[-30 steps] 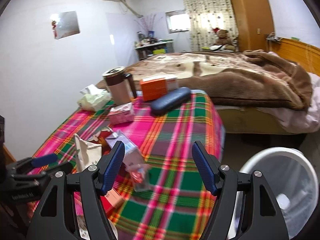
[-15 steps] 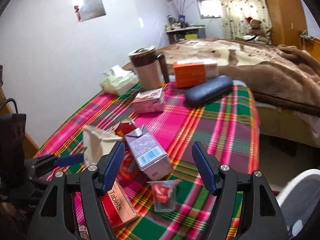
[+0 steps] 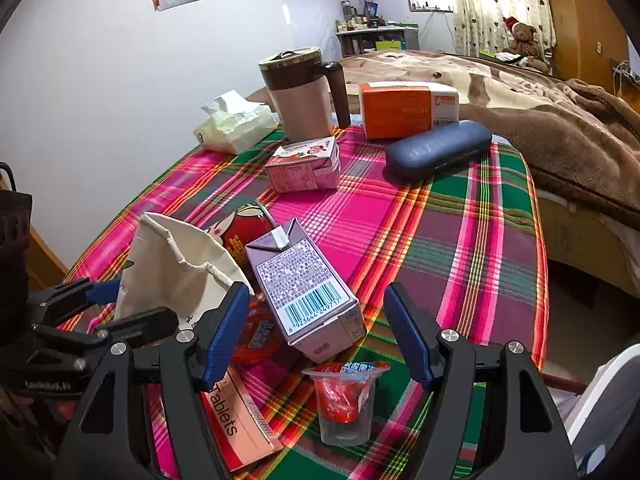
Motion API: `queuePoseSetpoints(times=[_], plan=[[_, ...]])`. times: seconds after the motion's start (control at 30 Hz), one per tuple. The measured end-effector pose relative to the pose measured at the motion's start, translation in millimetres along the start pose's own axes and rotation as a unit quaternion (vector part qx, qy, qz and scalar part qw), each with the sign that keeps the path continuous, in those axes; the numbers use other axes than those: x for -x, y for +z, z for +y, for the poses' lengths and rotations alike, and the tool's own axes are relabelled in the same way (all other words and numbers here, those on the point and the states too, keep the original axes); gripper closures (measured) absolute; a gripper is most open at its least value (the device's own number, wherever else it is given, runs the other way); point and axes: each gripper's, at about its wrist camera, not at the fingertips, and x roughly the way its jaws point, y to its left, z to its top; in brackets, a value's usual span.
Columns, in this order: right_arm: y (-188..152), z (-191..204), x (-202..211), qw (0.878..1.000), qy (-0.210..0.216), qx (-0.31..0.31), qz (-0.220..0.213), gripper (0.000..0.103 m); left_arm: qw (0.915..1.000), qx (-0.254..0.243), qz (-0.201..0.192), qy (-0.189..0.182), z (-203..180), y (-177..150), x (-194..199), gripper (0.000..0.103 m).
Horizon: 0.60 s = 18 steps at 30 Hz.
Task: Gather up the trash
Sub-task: 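Move both tools back to the table toward the paper bag and carton, then grasp the white paper bag with the left tool while the right tool grasps the barcode carton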
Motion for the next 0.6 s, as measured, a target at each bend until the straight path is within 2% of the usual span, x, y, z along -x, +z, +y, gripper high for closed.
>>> queuePoseSetpoints(times=[0.17,0.23,0.27,0.3,0.43,0.5,0.6], plan=[[2.1,-4.2,-5.5,1.0,0.0,-0.013,0.005,0.033,0.9999,-0.008,0.007,-0.006,-2.9,1.8,-10.1,0.026],[3.3,-5.1,-8.8,1.0,0.005,-0.015,0.006,0.041,0.9999,-0.007,0.007,-0.011,-2.5,2.5,-11.1,0.027],[3.6,-5.0,-9.9,1.0,0.007,-0.015,0.007,0.045,0.9999,-0.007,0.007,-0.013,-2.7,2.4,-11.8,0.031],[4.0,-4.6,-10.8,1.0,0.007,-0.014,0.008,0.047,0.9997,-0.007,0.011,-0.02,-3.2,2.5,-13.2,0.039],[5.5,-2.4,-13.3,1.0,0.007,-0.005,0.008,0.049,0.9994,-0.007,0.016,-0.03,-4.1,2.9,-15.5,0.051],[5.2,-2.5,-13.3,1.0,0.009,-0.005,0.008,0.054,0.9994,-0.008,0.014,-0.03,-5.0,3.9,-14.9,0.061],[4.4,-1.3,-12.9,1.0,0.005,-0.001,0.005,0.055,0.9995,-0.01,0.012,-0.029,-6.0,3.8,-14.4,0.064]])
